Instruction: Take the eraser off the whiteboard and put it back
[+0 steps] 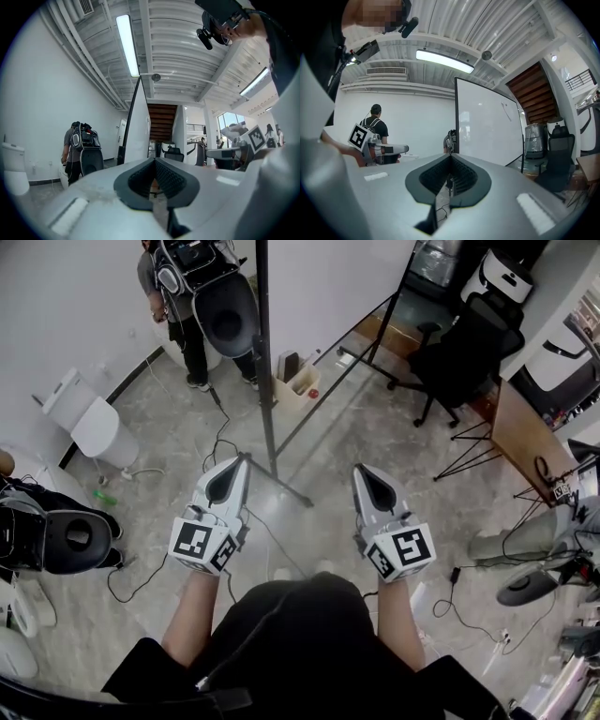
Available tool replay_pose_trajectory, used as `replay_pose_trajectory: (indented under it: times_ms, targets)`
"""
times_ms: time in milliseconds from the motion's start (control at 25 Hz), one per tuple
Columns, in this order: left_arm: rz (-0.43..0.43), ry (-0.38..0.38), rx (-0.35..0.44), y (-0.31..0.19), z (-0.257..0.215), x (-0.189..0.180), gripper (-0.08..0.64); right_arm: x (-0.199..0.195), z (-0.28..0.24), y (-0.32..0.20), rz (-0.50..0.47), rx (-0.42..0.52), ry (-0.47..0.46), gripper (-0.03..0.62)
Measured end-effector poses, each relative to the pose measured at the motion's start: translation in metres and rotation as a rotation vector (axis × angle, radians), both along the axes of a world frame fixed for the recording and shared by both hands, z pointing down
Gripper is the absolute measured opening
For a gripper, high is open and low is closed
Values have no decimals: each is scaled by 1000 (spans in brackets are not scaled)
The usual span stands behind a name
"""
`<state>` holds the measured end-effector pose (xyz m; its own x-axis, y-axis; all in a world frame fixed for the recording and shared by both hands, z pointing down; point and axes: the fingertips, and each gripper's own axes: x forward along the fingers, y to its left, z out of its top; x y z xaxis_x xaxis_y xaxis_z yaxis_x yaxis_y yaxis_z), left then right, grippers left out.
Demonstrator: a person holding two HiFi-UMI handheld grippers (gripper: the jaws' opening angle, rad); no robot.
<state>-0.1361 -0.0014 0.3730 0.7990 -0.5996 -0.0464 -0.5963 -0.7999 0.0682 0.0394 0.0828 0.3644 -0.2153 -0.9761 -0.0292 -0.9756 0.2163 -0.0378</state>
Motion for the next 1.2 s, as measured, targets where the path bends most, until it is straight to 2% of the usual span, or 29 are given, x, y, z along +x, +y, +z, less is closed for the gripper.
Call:
replay_pose_trajectory:
  times_ms: [400,680,1040,1200]
  targets:
    - [-30,-12,-28,1,10,-24,5,-18,12,-2,-23,-32,-10,9]
    - [-92,-30,-32,-25,17,-22,6,-8,19,-42,-86,-35,-18,9]
    - [-150,-18,-24,-82,10,22,5,34,10,-115,-175,-18,-16,9]
    - [-165,-40,-21,-105,11,48,5,54,8,-148,-212,-10,-25,9]
